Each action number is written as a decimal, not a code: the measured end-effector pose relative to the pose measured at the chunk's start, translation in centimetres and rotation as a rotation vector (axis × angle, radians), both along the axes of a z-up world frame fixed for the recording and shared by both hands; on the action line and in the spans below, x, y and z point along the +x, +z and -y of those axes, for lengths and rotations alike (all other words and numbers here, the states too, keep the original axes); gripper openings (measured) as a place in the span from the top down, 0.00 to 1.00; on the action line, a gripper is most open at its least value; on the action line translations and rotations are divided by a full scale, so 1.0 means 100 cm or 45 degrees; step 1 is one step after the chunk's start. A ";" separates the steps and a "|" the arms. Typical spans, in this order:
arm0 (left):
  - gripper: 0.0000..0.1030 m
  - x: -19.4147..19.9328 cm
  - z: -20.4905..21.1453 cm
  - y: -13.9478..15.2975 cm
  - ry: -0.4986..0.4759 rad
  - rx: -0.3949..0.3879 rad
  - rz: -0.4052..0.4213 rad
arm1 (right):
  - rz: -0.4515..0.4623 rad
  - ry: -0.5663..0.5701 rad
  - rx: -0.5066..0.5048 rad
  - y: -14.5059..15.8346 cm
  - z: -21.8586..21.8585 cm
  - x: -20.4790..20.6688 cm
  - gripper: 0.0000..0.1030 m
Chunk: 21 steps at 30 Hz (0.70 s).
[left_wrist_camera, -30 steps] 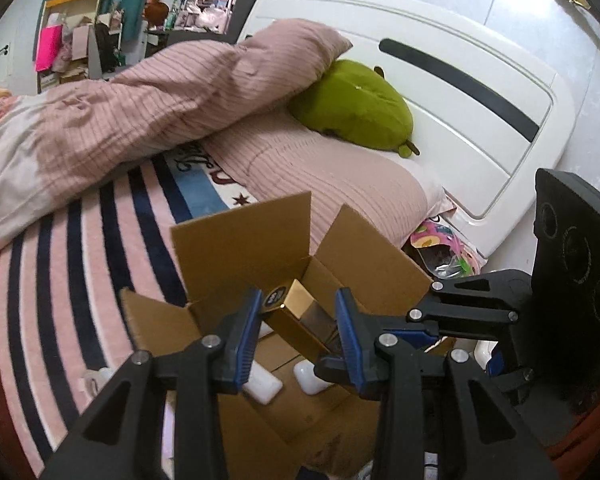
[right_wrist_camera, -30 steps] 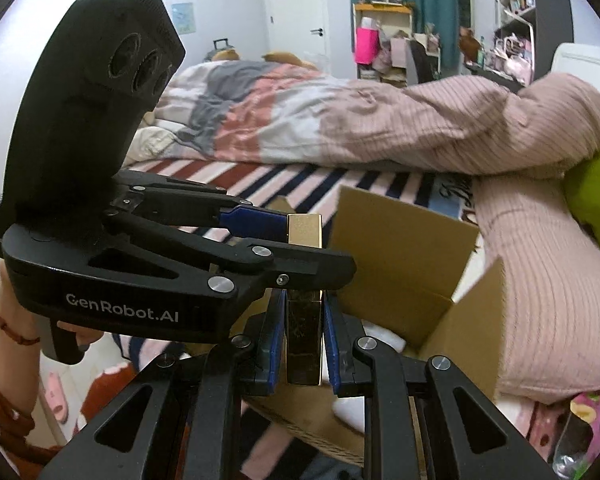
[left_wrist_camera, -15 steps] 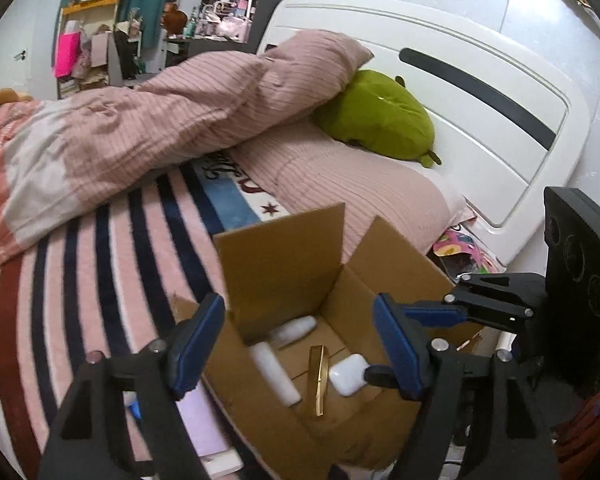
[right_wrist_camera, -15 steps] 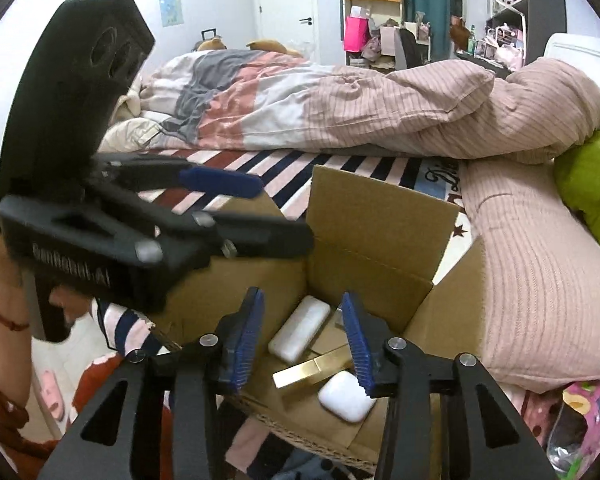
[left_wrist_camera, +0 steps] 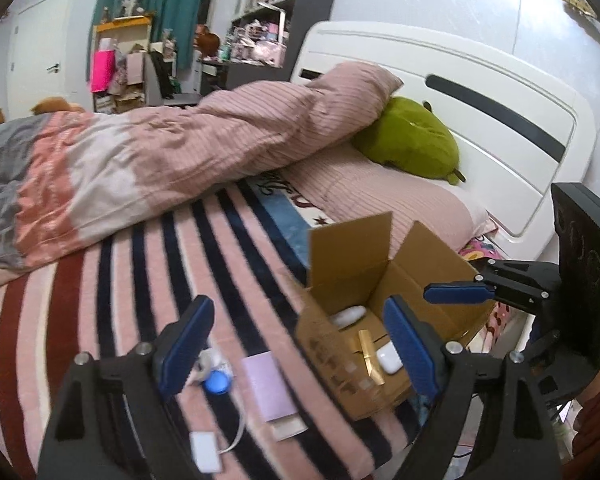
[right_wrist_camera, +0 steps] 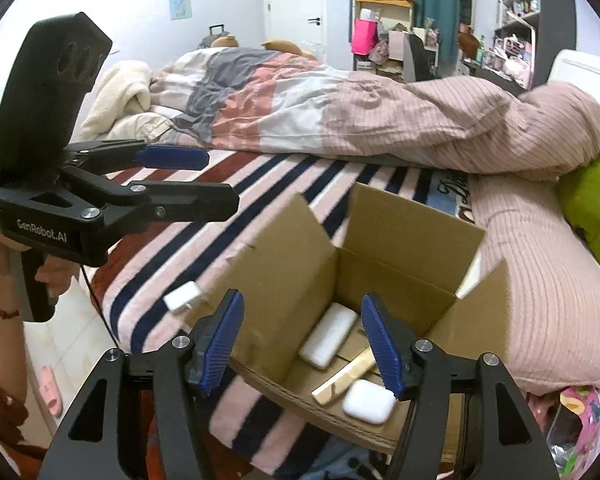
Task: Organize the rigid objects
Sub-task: 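Return the right gripper and grasp the white USB hub with cable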
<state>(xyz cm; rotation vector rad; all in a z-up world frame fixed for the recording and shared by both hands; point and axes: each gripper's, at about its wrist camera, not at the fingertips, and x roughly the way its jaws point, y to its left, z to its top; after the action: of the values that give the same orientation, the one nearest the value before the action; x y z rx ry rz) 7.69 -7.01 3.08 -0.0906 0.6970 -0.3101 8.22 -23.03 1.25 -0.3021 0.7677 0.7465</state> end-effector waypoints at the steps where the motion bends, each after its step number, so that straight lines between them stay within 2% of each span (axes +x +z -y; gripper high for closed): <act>1: 0.18 -0.005 -0.010 0.000 0.021 -0.002 0.006 | 0.004 0.015 0.001 0.001 -0.006 -0.002 0.44; 7: 0.18 -0.033 -0.066 -0.015 0.148 0.026 0.006 | -0.004 0.164 0.028 0.002 -0.062 -0.021 0.44; 11: 0.18 -0.048 -0.102 -0.039 0.222 0.028 -0.044 | -0.081 0.300 0.054 -0.014 -0.107 -0.032 0.44; 17: 0.18 -0.064 -0.144 -0.086 0.304 0.001 -0.137 | -0.233 0.426 -0.013 -0.074 -0.164 -0.036 0.44; 21: 0.18 -0.067 -0.157 -0.115 0.330 -0.012 -0.203 | -0.293 0.419 -0.104 -0.120 -0.180 -0.025 0.44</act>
<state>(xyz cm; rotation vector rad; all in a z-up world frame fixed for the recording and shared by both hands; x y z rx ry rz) 0.95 8.73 -8.39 -0.2142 0.8320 -0.0573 5.71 -4.99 -10.76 -0.4277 0.9805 1.0746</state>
